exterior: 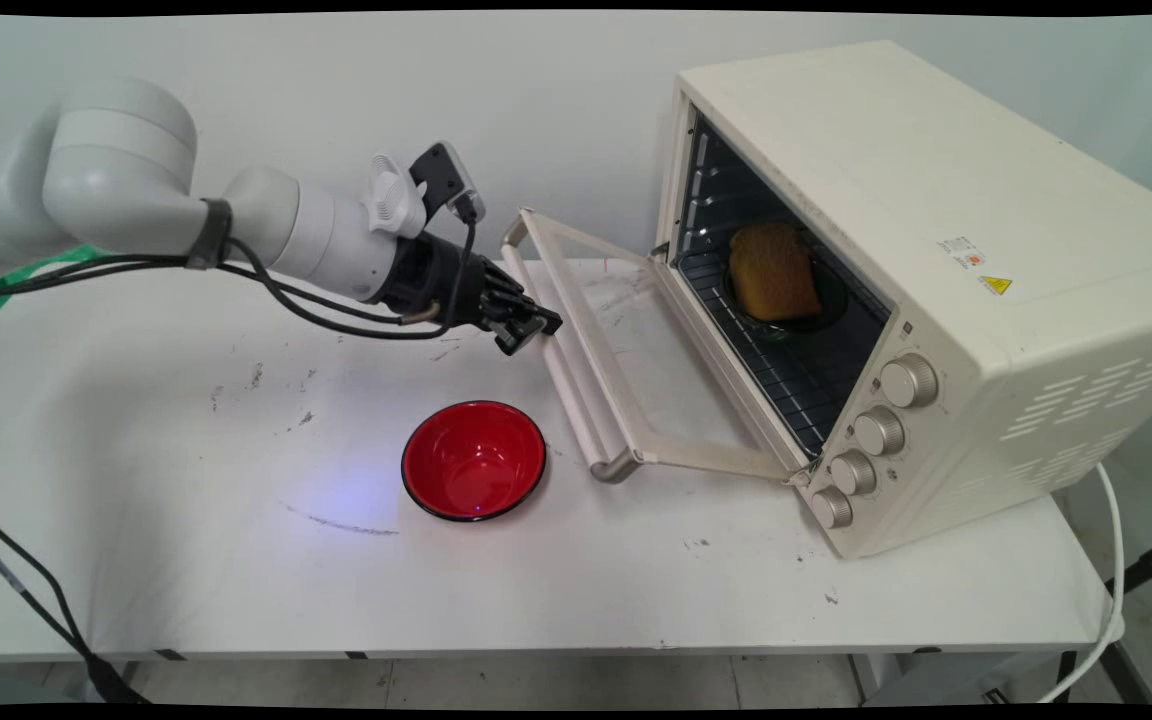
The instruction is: Open the oven
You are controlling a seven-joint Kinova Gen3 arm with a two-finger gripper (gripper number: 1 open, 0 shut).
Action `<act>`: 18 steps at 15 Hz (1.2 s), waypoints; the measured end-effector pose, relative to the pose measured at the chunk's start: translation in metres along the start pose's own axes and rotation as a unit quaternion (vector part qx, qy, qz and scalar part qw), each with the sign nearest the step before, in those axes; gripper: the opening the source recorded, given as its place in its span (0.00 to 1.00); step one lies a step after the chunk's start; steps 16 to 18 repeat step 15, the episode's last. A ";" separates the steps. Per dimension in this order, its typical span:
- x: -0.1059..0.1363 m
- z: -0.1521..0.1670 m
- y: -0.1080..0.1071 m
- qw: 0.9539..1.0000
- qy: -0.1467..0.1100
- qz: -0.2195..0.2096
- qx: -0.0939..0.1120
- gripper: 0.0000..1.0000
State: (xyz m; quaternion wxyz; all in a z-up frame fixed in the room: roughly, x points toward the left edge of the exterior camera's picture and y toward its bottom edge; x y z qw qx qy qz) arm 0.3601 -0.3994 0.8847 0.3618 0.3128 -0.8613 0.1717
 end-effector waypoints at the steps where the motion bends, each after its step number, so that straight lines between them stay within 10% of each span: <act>1: -0.002 0.000 0.000 1.000 0.001 -0.001 0.000 0.00; 18: -0.023 0.002 0.001 1.000 0.011 -0.003 0.001 0.00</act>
